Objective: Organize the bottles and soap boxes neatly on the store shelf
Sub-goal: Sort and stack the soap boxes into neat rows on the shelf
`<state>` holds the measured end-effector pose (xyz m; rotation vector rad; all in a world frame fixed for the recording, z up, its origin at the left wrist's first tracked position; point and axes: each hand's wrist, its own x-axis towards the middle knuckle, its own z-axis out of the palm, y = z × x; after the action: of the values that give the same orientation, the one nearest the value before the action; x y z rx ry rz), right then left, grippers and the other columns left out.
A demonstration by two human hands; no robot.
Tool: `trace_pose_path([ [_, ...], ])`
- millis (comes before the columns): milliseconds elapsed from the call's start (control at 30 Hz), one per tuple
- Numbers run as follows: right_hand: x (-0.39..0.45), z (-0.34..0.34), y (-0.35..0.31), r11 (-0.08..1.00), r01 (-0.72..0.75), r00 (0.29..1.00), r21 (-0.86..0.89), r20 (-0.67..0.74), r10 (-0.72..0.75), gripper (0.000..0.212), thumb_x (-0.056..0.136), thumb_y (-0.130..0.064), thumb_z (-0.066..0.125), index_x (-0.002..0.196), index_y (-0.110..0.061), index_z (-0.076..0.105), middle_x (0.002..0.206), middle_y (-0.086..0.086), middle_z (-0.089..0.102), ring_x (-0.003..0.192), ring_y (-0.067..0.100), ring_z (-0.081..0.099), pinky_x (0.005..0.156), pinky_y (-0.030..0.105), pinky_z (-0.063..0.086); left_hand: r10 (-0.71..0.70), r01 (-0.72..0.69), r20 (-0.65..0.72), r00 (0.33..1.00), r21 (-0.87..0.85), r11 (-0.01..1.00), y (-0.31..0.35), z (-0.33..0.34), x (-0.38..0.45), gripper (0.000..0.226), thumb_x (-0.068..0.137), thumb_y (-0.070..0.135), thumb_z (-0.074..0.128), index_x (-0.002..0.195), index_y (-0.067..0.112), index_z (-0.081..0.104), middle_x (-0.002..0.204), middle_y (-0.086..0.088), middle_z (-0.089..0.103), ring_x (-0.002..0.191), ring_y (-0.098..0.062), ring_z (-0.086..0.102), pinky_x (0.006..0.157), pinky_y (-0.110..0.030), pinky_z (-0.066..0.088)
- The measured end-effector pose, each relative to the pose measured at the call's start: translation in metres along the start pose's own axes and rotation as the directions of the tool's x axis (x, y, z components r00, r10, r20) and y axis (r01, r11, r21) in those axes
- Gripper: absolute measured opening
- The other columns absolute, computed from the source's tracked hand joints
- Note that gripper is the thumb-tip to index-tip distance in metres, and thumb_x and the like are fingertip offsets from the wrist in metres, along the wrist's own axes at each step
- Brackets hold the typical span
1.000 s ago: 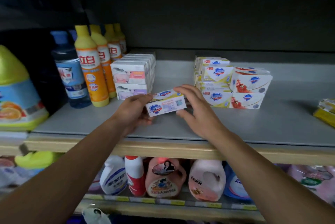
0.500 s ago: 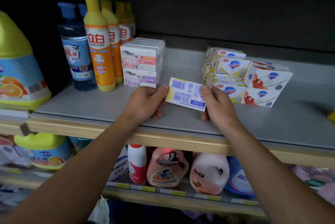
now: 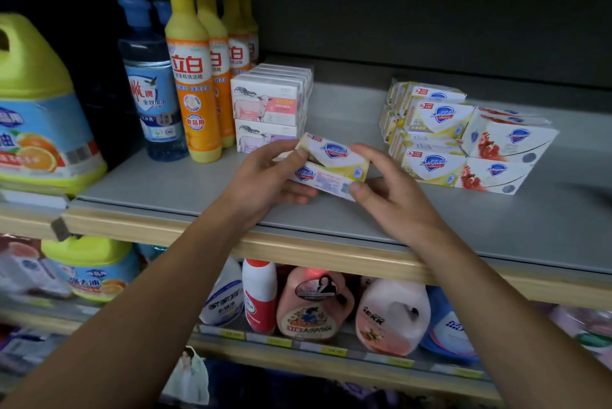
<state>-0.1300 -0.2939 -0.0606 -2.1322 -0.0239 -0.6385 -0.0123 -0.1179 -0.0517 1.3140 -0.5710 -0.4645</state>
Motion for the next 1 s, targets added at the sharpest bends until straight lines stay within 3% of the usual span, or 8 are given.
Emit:
trace_pose_path([
  [100,0.001,0.001,0.003,0.997,-0.027,1.0,-0.07,-0.008,0.027,0.057,0.093,-0.025,0.063,0.143,-0.037,0.037,0.119,-0.003,0.061,0.085,0.002,0.063,0.073,0.01,0.044,0.053,-0.052,0.027,0.998,-0.014,0.999,0.0,-0.003,-0.003,0.034,0.095,0.013,0.059,0.129,0.013,0.055,0.096,-0.014,0.074,0.068,-0.028,0.072,0.06,-0.033,0.059],
  [200,0.002,0.001,0.006,0.994,-0.065,0.996,-0.086,-0.069,0.059,0.053,0.095,-0.027,0.059,0.143,-0.031,0.038,0.124,-0.009,0.058,0.099,0.015,0.066,0.093,0.035,0.051,0.101,-0.101,0.067,0.993,-0.009,0.995,0.0,-0.004,-0.006,0.037,0.095,0.003,0.057,0.13,0.011,0.054,0.1,-0.017,0.073,0.069,-0.029,0.071,0.065,-0.036,0.06],
  [267,0.002,0.0,0.007,0.992,-0.047,0.991,-0.12,-0.128,0.031,0.042,0.092,-0.025,0.063,0.133,-0.027,0.053,0.112,-0.011,0.065,0.09,0.02,0.068,0.086,0.046,0.053,0.116,-0.117,0.096,0.989,0.004,0.993,0.001,-0.003,-0.008,0.04,0.093,0.001,0.057,0.132,0.011,0.053,0.11,-0.02,0.07,0.076,-0.033,0.071,0.069,-0.038,0.061],
  [467,-0.004,-0.002,0.0,0.908,0.196,0.938,-0.37,-0.199,-0.284,0.045,0.078,-0.012,0.073,0.121,-0.019,0.062,0.111,-0.011,0.057,0.09,-0.006,0.051,0.082,0.017,0.044,0.15,-0.146,0.054,0.987,-0.073,0.987,-0.001,0.0,-0.008,0.038,0.074,0.028,0.068,0.109,0.014,0.068,0.121,-0.018,0.065,0.109,-0.034,0.065,0.086,-0.042,0.058],
  [633,-0.01,0.002,-0.005,0.834,0.288,0.902,-0.471,-0.16,-0.402,0.044,0.077,-0.001,0.073,0.119,-0.009,0.063,0.118,0.002,0.058,0.108,0.012,0.054,0.092,0.019,0.042,0.17,-0.167,0.048,0.984,-0.053,0.985,-0.004,-0.004,-0.006,0.034,0.073,0.016,0.07,0.107,0.011,0.069,0.12,-0.016,0.064,0.109,-0.028,0.062,0.102,-0.05,0.048],
  [833,-0.01,0.001,-0.007,0.82,0.291,0.902,-0.492,-0.145,-0.407,0.043,0.08,-0.004,0.071,0.121,-0.009,0.064,0.119,0.004,0.058,0.11,0.02,0.056,0.095,0.029,0.044,0.122,-0.119,0.049,0.991,-0.064,0.991,-0.002,-0.001,-0.005,0.029,0.081,0.009,0.066,0.11,0.006,0.066,0.114,-0.015,0.067,0.103,-0.025,0.064,0.102,-0.047,0.049],
  [933,-0.009,0.0,-0.005,0.862,0.187,0.947,-0.472,-0.148,-0.286,0.042,0.087,-0.018,0.063,0.128,-0.014,0.06,0.122,0.002,0.056,0.112,0.023,0.053,0.097,0.03,0.041,0.161,-0.149,-0.041,0.986,0.206,0.967,-0.006,0.005,-0.002,0.016,0.096,0.014,0.058,0.107,0.011,0.07,0.108,-0.009,0.071,0.1,-0.02,0.065,0.093,-0.032,0.054],
  [1000,-0.006,-0.001,-0.005,0.87,0.114,0.969,-0.479,-0.141,-0.204,0.041,0.091,-0.023,0.057,0.131,-0.014,0.057,0.124,0.004,0.056,0.114,0.023,0.051,0.098,0.025,0.036,0.244,-0.203,-0.017,0.97,0.5,0.842,-0.007,0.009,0.002,0.019,0.1,0.021,0.053,0.107,0.016,0.07,0.105,-0.003,0.072,0.096,-0.018,0.065,0.084,-0.027,0.052],
])
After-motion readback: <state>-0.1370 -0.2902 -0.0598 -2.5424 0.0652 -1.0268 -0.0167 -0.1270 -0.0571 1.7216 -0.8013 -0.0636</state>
